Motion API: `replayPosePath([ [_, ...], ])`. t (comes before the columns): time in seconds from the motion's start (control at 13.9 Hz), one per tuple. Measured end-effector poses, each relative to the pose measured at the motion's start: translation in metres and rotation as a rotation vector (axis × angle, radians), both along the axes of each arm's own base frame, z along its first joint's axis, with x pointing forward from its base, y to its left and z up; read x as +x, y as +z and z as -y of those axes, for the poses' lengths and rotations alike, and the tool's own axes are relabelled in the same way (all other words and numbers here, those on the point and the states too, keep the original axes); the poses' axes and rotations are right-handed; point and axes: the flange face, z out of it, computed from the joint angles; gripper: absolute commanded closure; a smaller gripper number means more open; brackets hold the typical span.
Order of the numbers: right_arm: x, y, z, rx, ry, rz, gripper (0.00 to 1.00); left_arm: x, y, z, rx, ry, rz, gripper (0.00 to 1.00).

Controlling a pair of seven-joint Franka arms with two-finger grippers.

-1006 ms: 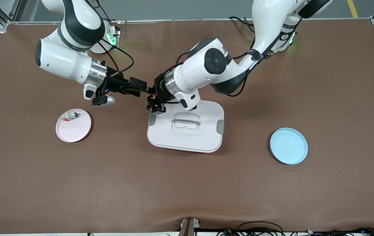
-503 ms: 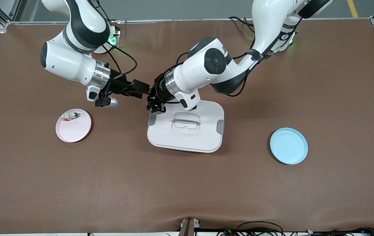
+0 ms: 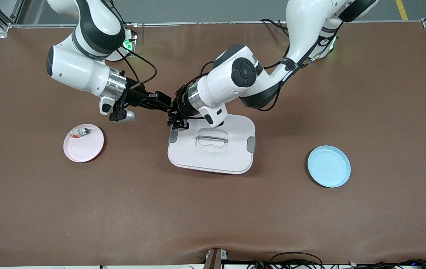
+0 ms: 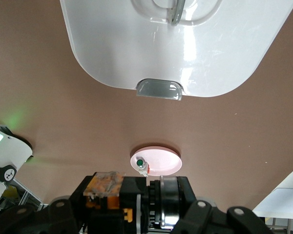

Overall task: Transfer orange switch to right arm and place
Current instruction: 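Close the right gripper on the switch held by the left gripper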

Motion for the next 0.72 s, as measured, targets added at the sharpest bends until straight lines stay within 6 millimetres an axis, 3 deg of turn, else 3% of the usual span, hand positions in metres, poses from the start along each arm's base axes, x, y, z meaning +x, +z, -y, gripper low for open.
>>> replayPosePath([
  [0.07,0.0001,0.0005,-0.0002,0.009,-0.003,0.000,0.93,0.0002,-0.0002,-0.0003,0.001,0.000,-0.001,1.00],
  [0.14,0.0002,0.0003,-0.0003,0.011,-0.004,0.000,1.00,0.0005,-0.0002,-0.0005,0.001,0.000,-0.001,1.00],
  [0.29,0.0001,0.0002,-0.0006,0.011,-0.003,0.001,1.00,0.0006,-0.0003,-0.0007,0.002,0.000,-0.002,0.99],
  [0.36,0.0000,0.0002,-0.0006,0.011,-0.003,0.001,1.00,0.0006,-0.0003,-0.0007,0.002,0.000,-0.002,0.77],
  [0.43,0.0000,0.0002,-0.0006,0.011,-0.003,0.001,1.00,0.0006,-0.0003,-0.0007,0.002,0.000,-0.002,0.34],
  [0.5,0.0001,0.0002,-0.0006,0.011,-0.003,0.002,1.00,0.0006,-0.0002,-0.0007,0.002,0.000,-0.002,0.00],
  [0.72,-0.0017,-0.0008,-0.0039,0.012,0.003,-0.001,1.00,0.0026,0.0050,-0.0009,-0.008,0.005,0.008,0.00],
])
